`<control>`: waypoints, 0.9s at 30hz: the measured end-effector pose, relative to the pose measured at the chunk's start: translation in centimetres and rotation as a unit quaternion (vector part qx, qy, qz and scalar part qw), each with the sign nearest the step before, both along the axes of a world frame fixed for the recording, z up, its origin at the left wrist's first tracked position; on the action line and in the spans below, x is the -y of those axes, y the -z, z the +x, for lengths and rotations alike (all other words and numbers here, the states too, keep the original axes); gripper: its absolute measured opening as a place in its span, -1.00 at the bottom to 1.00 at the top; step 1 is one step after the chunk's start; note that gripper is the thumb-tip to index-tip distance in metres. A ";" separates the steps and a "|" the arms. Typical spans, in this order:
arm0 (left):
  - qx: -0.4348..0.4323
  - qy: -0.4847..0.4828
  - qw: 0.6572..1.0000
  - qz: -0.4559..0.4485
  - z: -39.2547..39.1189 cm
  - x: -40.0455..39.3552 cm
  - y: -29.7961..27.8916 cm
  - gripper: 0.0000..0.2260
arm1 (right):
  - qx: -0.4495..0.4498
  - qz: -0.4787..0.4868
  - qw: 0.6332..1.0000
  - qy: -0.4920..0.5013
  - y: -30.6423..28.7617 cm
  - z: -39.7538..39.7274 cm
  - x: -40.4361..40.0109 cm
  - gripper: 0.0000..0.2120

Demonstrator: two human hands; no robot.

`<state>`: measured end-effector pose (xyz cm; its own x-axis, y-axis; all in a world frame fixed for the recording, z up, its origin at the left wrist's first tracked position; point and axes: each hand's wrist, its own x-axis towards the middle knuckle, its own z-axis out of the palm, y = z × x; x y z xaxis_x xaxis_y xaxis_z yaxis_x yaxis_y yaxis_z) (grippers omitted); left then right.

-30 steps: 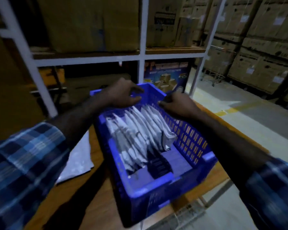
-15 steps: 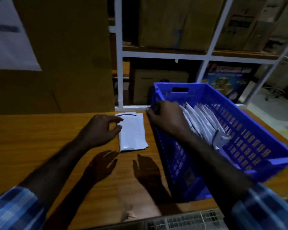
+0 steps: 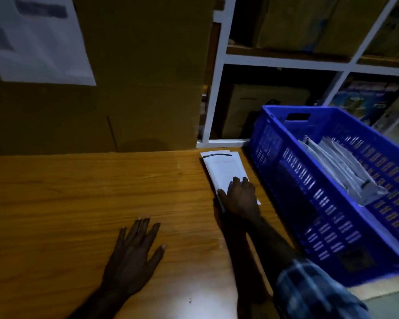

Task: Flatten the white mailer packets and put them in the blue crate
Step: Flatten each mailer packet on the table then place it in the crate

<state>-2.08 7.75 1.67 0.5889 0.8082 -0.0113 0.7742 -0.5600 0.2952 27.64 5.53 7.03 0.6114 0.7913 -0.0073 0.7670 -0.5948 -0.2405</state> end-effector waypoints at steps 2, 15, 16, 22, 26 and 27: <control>0.001 -0.006 1.000 -0.002 0.0 -0.1 0.2 -0.27 | -0.017 0.028 0.999 0.024 1.3 -0.6 -0.6 -0.35; -0.012 -0.003 0.999 -0.031 0.1 -0.6 0.5 -0.31 | -0.056 0.222 0.967 0.115 0.7 -2.1 -1.4 -0.84; -0.004 -0.005 1.000 -0.029 0.1 -0.6 0.5 -0.25 | -0.078 0.232 0.962 0.118 -0.2 -2.1 -1.5 -0.83; 0.122 -0.069 0.989 -0.038 0.4 -0.1 -0.8 -0.18 | -0.204 0.336 0.920 -0.008 -5.2 -3.6 1.3 -0.77; 0.300 -0.086 0.947 -0.071 -0.5 0.7 -1.1 -0.37 | -0.176 0.267 0.935 -0.156 -3.8 -5.2 6.1 -0.74; 0.340 -0.089 0.933 -0.077 -0.7 0.9 -1.1 -0.37 | -0.177 0.244 0.935 -0.186 -3.3 -5.4 7.3 -0.74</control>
